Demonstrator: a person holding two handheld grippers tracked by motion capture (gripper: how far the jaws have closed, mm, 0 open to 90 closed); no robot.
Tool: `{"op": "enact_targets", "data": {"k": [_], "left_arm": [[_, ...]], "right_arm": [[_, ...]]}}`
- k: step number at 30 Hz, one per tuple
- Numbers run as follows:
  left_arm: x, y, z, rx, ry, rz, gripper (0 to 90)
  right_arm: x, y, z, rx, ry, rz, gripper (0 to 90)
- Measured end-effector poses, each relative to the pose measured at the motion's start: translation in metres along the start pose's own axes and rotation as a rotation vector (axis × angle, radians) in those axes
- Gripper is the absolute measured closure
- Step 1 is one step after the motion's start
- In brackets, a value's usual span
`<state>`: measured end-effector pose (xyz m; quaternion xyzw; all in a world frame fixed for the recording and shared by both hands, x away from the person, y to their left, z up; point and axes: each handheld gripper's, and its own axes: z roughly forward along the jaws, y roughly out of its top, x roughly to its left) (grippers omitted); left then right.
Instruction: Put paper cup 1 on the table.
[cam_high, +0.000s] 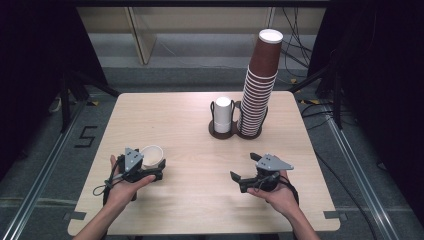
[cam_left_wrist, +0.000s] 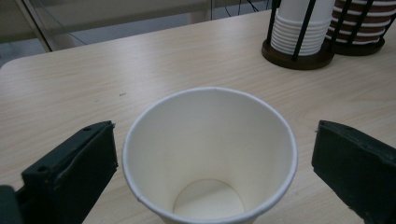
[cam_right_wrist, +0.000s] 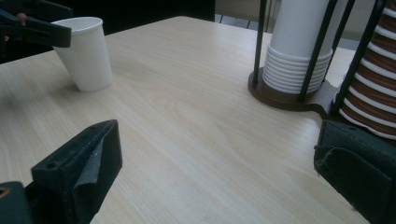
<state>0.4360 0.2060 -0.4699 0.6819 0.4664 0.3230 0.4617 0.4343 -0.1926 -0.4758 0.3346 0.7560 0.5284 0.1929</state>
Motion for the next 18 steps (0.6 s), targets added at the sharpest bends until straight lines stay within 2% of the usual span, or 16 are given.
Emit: {"op": "enact_targets", "data": {"k": [1, 2, 3, 4, 6, 7, 8, 11, 12, 13, 14, 16, 17, 18], "left_arm": [[0.0, 0.0, 0.0, 0.0, 0.0, 0.0, 0.0], [-0.002, 0.005, -0.005, -0.019, 0.001, 0.008, 0.0], [-0.002, 0.007, -0.007, -0.03, -0.003, 0.013, 0.0], [-0.004, 0.01, -0.009, -0.039, -0.003, 0.013, 0.0], [-0.006, 0.015, -0.012, -0.074, -0.011, 0.019, 0.0], [-0.006, 0.015, -0.012, -0.074, -0.011, 0.019, 0.0], [-0.01, 0.021, -0.015, -0.088, -0.02, 0.025, 0.0], [-0.014, 0.026, -0.017, -0.107, -0.038, 0.039, 0.0], [-0.021, 0.031, -0.018, -0.123, -0.06, 0.046, 0.0], [-0.021, 0.031, -0.018, -0.123, -0.06, 0.046, 0.0], [-0.028, 0.036, -0.016, -0.139, -0.09, 0.052, 0.0], [-0.037, 0.042, -0.013, -0.161, -0.123, 0.066, 0.0], [-0.037, 0.042, -0.013, -0.161, -0.123, 0.066, 0.0], [-0.046, 0.048, -0.01, -0.178, -0.151, 0.083, 0.0]], "right_arm": [[0.0, 0.0, 0.0, 0.0, 0.0, 0.0, 1.7], [-0.004, 0.002, 0.001, -0.028, -0.005, -0.023, 1.4], [-0.004, 0.002, 0.0, -0.033, -0.002, -0.005, 1.4], [-0.004, 0.004, -0.002, -0.018, -0.02, -0.002, 1.3], [-0.006, 0.006, -0.003, -0.033, -0.023, 0.008, 1.2], [-0.006, 0.006, -0.003, -0.033, -0.023, 0.008, 1.2], [-0.008, 0.009, -0.005, -0.035, -0.037, 0.02, 1.2], [-0.011, 0.013, -0.006, -0.064, -0.044, 0.023, 1.1], [-0.014, 0.018, -0.008, -0.071, -0.063, 0.02, 1.1], [-0.014, 0.018, -0.008, -0.071, -0.063, 0.02, 1.1], [-0.017, 0.022, -0.01, -0.095, -0.066, 0.03, 1.1], [-0.023, 0.028, -0.013, -0.123, -0.086, 0.016, 1.0], [-0.023, 0.028, -0.013, -0.123, -0.086, 0.016, 1.0], [-0.026, 0.034, -0.015, -0.156, -0.094, 0.03, 1.0]]}}
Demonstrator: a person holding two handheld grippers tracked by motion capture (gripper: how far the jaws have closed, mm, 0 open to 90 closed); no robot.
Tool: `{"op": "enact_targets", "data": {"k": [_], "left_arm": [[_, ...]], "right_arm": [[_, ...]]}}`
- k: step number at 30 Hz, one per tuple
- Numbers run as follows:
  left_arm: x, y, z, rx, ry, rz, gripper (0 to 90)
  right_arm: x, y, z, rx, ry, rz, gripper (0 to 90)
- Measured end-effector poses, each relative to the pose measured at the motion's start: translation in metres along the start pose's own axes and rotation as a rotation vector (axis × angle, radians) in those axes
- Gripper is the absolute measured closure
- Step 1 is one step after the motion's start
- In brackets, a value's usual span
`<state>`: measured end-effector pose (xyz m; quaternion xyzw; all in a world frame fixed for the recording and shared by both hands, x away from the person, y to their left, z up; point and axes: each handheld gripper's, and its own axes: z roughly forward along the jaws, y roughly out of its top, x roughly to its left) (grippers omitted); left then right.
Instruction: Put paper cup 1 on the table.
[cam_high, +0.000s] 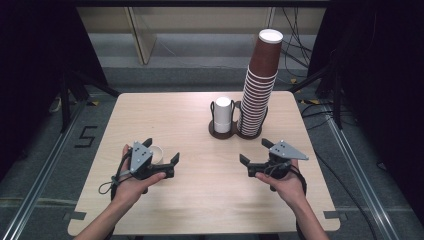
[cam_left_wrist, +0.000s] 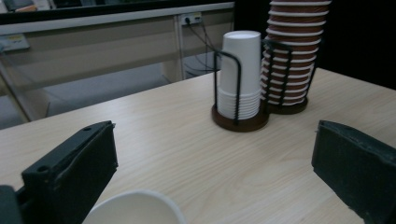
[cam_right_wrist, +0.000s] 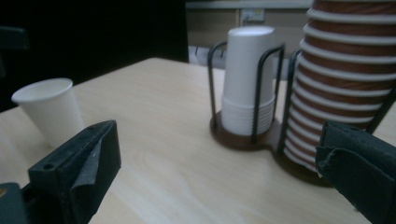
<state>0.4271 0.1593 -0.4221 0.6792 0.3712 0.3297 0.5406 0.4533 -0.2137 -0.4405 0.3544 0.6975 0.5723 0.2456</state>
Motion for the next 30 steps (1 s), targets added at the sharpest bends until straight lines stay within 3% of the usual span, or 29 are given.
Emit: {"op": "enact_targets", "data": {"k": [1, 2, 4, 5, 7, 9, 11, 15, 16, 26, 30], "left_arm": [[0.0, 0.0, 0.0, 0.0, 0.0, 0.0, 0.0], [-0.008, 0.006, 0.006, -0.018, -0.026, 0.012, 0.0], [-0.018, 0.016, 0.014, -0.04, -0.053, 0.033, 0.0], [-0.018, 0.016, 0.014, -0.04, -0.053, 0.033, 0.0], [-0.031, 0.027, 0.026, -0.057, -0.077, 0.052, 0.0], [-0.036, 0.031, 0.029, -0.051, -0.083, 0.043, 0.0], [-0.05, 0.041, 0.044, -0.057, -0.118, 0.04, 0.0], [-0.056, 0.052, 0.057, -0.075, -0.126, 0.066, 0.0], [-0.061, 0.06, 0.068, -0.089, -0.134, 0.078, 0.0], [-0.076, 0.093, 0.116, -0.127, -0.172, 0.082, 0.0], [-0.084, 0.107, 0.144, -0.125, -0.191, 0.088, 0.0]], "right_arm": [[0.0, 0.0, 0.0, 0.0, 0.0, 0.0, 1.0], [-0.003, 0.009, -0.003, -0.001, -0.013, 0.03, 1.0], [-0.008, 0.018, -0.004, -0.027, -0.026, 0.041, 1.0], [-0.01, 0.025, -0.005, -0.035, -0.042, 0.042, 1.0], [-0.013, 0.036, -0.006, -0.053, -0.055, 0.035, 0.9], [-0.015, 0.046, -0.006, -0.062, -0.058, 0.041, 0.9], [-0.018, 0.057, -0.006, -0.085, -0.067, 0.036, 0.9], [-0.025, 0.074, -0.005, -0.106, -0.088, 0.031, 0.9], [-0.029, 0.085, -0.002, -0.121, -0.096, 0.035, 0.8], [-0.049, 0.145, 0.009, -0.183, -0.129, 0.015, 0.8], [-0.056, 0.168, 0.016, -0.194, -0.149, 0.018, 0.7]]}}
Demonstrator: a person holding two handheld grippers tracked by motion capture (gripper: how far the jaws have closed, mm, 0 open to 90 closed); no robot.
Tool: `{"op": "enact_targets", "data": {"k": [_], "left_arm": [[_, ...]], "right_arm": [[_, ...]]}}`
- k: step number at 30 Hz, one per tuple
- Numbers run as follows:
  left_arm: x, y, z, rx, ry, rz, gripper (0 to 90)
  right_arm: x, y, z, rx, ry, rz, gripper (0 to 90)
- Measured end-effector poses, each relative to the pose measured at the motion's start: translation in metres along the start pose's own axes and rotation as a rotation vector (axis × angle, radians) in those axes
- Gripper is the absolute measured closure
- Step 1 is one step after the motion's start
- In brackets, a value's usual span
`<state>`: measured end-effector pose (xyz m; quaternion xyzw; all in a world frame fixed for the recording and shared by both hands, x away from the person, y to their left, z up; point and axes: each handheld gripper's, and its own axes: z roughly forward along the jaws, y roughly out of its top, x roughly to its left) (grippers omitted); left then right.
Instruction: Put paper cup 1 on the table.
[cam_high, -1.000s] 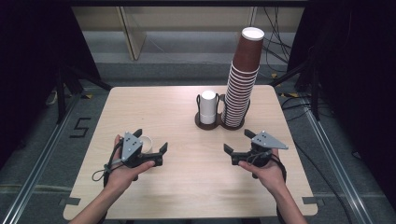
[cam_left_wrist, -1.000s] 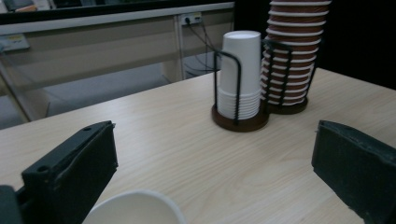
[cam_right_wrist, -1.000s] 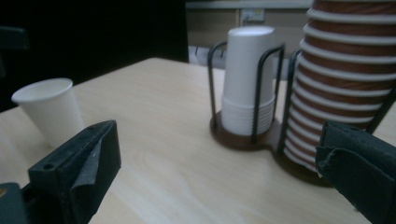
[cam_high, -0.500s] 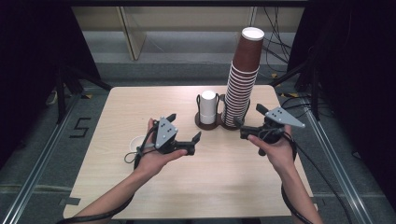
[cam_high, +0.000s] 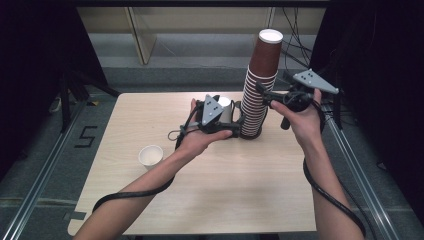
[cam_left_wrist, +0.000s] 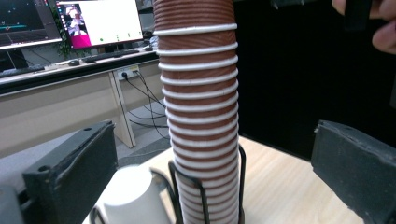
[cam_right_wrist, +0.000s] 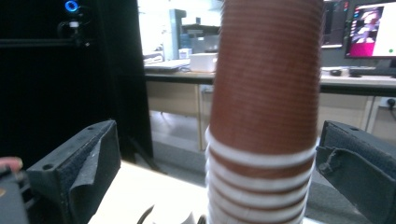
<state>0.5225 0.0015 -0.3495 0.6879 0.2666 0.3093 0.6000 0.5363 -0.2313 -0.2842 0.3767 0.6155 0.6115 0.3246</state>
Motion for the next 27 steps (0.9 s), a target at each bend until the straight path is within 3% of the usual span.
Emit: {"op": "enact_targets", "data": {"k": [2, 4, 7, 11, 14, 19, 22, 27], "left_arm": [[0.001, 0.002, 0.006, 0.004, 0.001, 0.0, 0.2], [0.004, 0.009, 0.021, 0.001, 0.004, -0.018, 0.5], [0.007, 0.02, 0.044, 0.007, -0.002, -0.013, 1.0], [0.008, 0.027, 0.063, 0.018, -0.007, -0.003, 1.2], [0.013, 0.033, 0.082, 0.018, -0.005, -0.023, 1.6], [0.015, 0.037, 0.096, 0.025, -0.008, -0.024, 2.5], [0.017, 0.037, 0.107, 0.026, -0.017, -0.058, 3.0], [0.015, 0.035, 0.114, 0.022, -0.032, -0.078, 6.2]], "right_arm": [[-0.002, 0.005, 0.004, -0.001, -0.013, -0.002, 0.7], [-0.009, 0.018, 0.016, 0.005, -0.033, -0.003, 0.7], [-0.014, 0.027, 0.025, 0.02, -0.053, -0.001, 0.8], [-0.018, 0.033, 0.034, 0.037, -0.062, 0.003, 0.9], [-0.021, 0.038, 0.043, 0.049, -0.062, 0.011, 0.9], [-0.024, 0.041, 0.05, 0.062, -0.067, 0.007, 1.3], [-0.026, 0.042, 0.056, 0.069, -0.071, 0.015, 2.5], [-0.026, 0.043, 0.061, 0.069, -0.077, 0.036, 5.2]]}}
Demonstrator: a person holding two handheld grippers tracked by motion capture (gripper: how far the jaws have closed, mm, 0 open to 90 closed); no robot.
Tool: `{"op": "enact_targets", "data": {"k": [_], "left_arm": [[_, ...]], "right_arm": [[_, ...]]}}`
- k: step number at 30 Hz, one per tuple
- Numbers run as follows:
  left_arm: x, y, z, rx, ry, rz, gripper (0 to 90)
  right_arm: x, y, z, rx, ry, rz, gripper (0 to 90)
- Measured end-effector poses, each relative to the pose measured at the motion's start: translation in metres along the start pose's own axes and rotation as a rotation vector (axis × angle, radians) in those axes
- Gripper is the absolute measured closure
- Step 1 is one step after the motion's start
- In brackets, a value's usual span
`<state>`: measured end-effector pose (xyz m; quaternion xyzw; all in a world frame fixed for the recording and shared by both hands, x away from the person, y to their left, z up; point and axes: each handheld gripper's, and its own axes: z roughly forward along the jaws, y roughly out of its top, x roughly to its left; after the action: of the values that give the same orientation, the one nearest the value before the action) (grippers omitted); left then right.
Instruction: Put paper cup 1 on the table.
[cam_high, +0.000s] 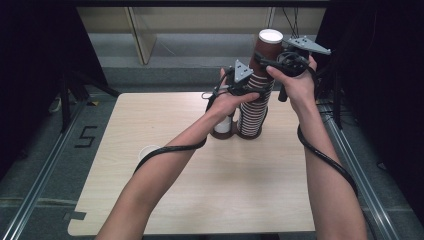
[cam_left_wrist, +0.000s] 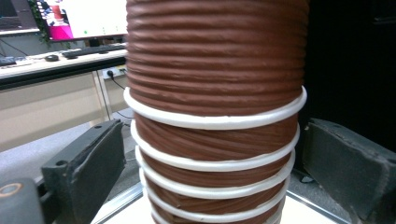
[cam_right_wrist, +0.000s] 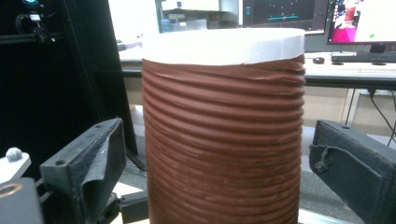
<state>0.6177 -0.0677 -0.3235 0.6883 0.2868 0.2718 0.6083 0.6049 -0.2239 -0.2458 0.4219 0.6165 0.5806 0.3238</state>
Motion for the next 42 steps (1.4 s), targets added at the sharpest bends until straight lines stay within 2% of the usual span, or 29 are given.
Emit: {"op": "enact_targets", "data": {"k": [1, 5, 10, 13, 16, 19, 29, 32, 35, 36, 40, 42], "left_arm": [[0.0, 0.0, 0.0, 0.0, 0.0, 0.0, 6.5], [0.0, 0.001, 0.005, -0.008, 0.006, -0.028, 6.6], [0.0, 0.002, 0.006, -0.006, 0.002, -0.032, 6.6], [0.001, 0.002, 0.006, -0.003, -0.003, -0.032, 6.7], [0.002, 0.003, 0.005, -0.001, -0.007, -0.033, 6.9], [0.002, 0.003, 0.005, 0.0, -0.01, -0.031, 7.1], [0.001, 0.004, 0.004, 0.0, -0.006, -0.024, 7.7], [0.0, 0.004, 0.003, 0.002, -0.005, -0.018, 7.9], [0.0, 0.004, 0.003, 0.003, -0.001, -0.017, 8.0], [0.0, 0.004, 0.003, 0.002, 0.0, -0.016, 8.0], [0.0, 0.004, 0.003, 0.002, 0.002, -0.017, 8.0], [0.0, 0.004, 0.003, 0.003, 0.006, -0.015, 8.1]], "right_arm": [[-0.001, 0.0, 0.002, 0.0, -0.006, -0.014, 5.6], [0.0, -0.001, 0.006, 0.008, -0.006, -0.001, 6.6], [0.002, -0.002, 0.008, 0.002, -0.009, 0.017, 7.9], [0.0, -0.002, 0.009, 0.0, -0.023, 0.01, 16.0], [0.001, -0.004, 0.009, -0.022, -0.036, 0.004, 16.8], [0.002, -0.005, 0.008, -0.021, -0.04, 0.013, 17.2], [0.004, 0.006, 0.002, -0.095, -0.055, 0.008, 18.6], [0.004, 0.007, 0.0, -0.112, -0.058, 0.025, 18.8], [0.005, 0.007, -0.002, -0.154, -0.056, 0.055, 19.0], [0.004, 0.008, -0.003, -0.158, -0.054, 0.048, 19.1], [0.004, 0.011, -0.004, -0.177, -0.058, 0.069, 19.2], [0.006, 0.015, -0.006, -0.21, -0.052, 0.076, 19.2]]}}
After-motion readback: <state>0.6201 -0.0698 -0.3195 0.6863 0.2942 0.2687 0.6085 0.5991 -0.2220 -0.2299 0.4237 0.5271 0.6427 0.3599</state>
